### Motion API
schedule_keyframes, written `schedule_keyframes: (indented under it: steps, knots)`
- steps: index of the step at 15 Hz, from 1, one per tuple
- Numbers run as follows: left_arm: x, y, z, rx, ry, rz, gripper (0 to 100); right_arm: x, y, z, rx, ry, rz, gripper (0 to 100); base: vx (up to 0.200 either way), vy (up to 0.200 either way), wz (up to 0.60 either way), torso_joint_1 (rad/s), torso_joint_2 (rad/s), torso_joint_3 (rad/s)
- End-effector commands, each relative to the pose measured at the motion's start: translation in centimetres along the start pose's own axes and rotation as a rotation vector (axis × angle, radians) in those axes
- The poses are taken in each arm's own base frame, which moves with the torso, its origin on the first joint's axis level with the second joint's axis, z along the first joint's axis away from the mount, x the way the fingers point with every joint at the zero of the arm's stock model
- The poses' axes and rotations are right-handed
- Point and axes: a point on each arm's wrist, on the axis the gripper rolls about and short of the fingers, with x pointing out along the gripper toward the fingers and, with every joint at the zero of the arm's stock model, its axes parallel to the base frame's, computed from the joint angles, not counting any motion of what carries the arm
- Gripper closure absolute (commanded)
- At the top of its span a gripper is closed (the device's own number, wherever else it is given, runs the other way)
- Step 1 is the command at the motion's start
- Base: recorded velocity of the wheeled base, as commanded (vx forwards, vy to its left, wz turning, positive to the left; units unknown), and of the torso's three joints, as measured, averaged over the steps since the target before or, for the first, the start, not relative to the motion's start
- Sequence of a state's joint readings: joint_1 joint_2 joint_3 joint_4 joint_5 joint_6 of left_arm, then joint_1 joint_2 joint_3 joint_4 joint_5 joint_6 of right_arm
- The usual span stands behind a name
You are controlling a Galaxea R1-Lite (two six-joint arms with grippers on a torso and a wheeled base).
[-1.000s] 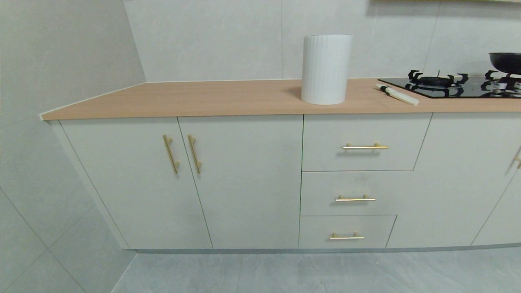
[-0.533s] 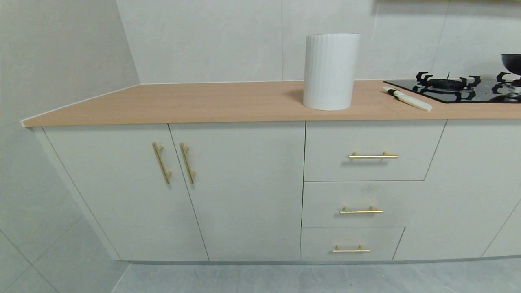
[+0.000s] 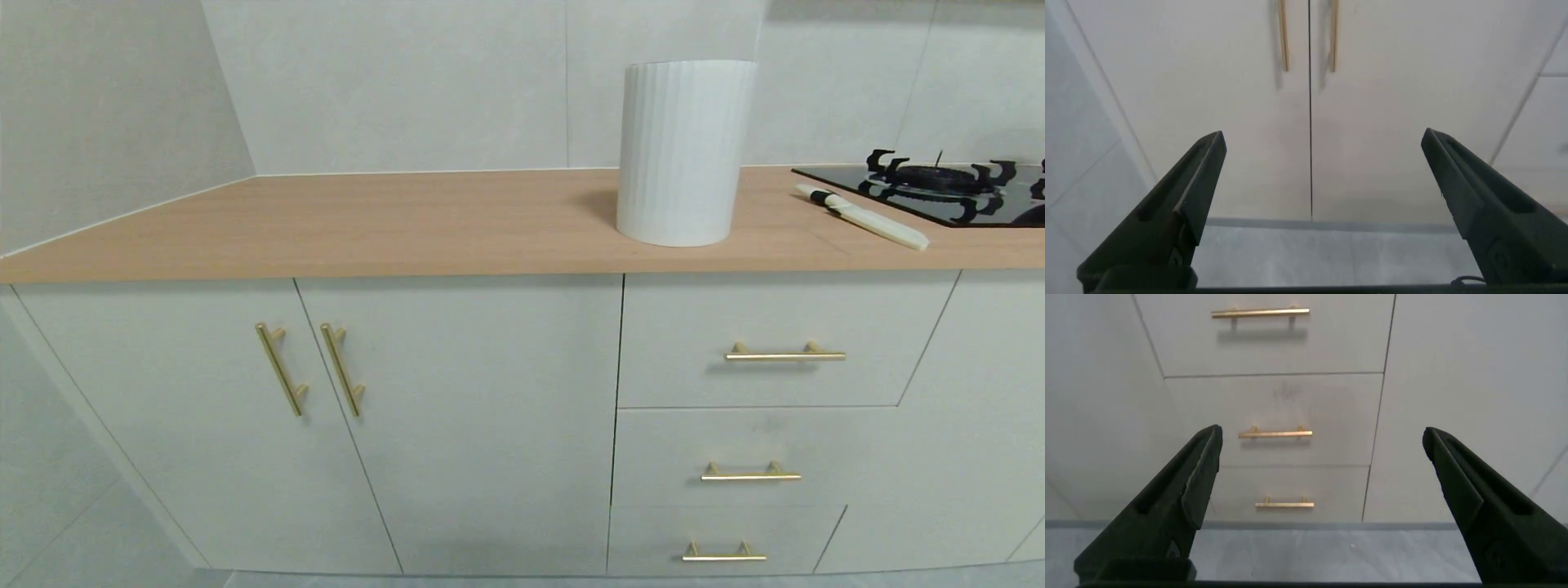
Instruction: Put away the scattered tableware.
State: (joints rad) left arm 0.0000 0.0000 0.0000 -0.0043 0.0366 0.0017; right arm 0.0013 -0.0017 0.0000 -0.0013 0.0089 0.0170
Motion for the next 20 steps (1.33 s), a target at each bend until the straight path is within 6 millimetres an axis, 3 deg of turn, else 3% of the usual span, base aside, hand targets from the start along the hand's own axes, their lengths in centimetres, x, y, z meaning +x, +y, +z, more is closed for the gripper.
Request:
schedule_keyframes:
  steps: [1,8,20]
  knots:
    - [0.0,0.0,0.0,0.0,0.0,0.0,0,0.01,0.0,0.01,0.0,0.001,0.001,0,0.2,0.0,0.0,-0.007,-0.01,-0.007]
    - [0.0,0.0,0.0,0.001,0.0,0.0,0,0.01,0.0,0.01,0.001,0.001,-0.001,0,0.2,0.0,0.0,0.002,0.0,0.0]
    - [0.0,0.0,0.0,-0.002,0.0,0.0,0,0.01,0.0,0.01,-0.005,0.001,0.001,0,0.0,0.0,0.0,0.0,0.0,0.0]
